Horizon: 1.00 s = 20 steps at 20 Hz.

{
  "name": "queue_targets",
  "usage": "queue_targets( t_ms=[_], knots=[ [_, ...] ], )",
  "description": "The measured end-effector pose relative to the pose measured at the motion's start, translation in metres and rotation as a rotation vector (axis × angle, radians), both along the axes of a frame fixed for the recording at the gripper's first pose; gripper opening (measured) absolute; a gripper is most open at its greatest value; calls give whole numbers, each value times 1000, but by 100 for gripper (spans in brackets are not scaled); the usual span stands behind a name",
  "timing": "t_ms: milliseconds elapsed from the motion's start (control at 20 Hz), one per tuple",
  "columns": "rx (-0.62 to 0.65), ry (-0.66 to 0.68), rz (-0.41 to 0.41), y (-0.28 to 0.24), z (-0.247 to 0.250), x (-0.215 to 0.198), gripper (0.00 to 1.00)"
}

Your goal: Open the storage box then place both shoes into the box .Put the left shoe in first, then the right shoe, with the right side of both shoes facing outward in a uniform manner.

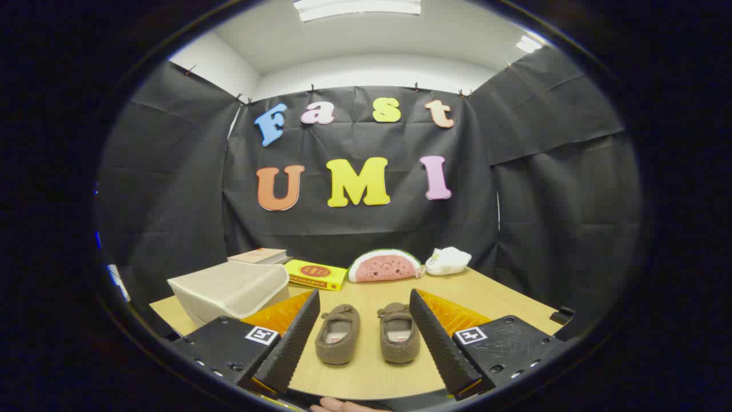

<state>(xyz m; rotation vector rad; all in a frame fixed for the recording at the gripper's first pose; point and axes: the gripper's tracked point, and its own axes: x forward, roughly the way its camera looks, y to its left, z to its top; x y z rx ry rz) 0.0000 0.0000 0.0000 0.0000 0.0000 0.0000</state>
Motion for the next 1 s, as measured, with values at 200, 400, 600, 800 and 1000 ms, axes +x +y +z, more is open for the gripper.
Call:
queue_targets(
  t_ms=[200, 400, 600, 800, 1000],
  knots=[
    [-18, -7, -21, -2, 0, 2, 96],
    [-21, -8, -16, 2, -3, -1, 96],
    [-8, -6, 8, 9, -2, -1, 96],
    [-4, 13, 17, 7, -6, 12, 96],
    [22, 56, 72, 19, -11, 39, 96]
  ],
)
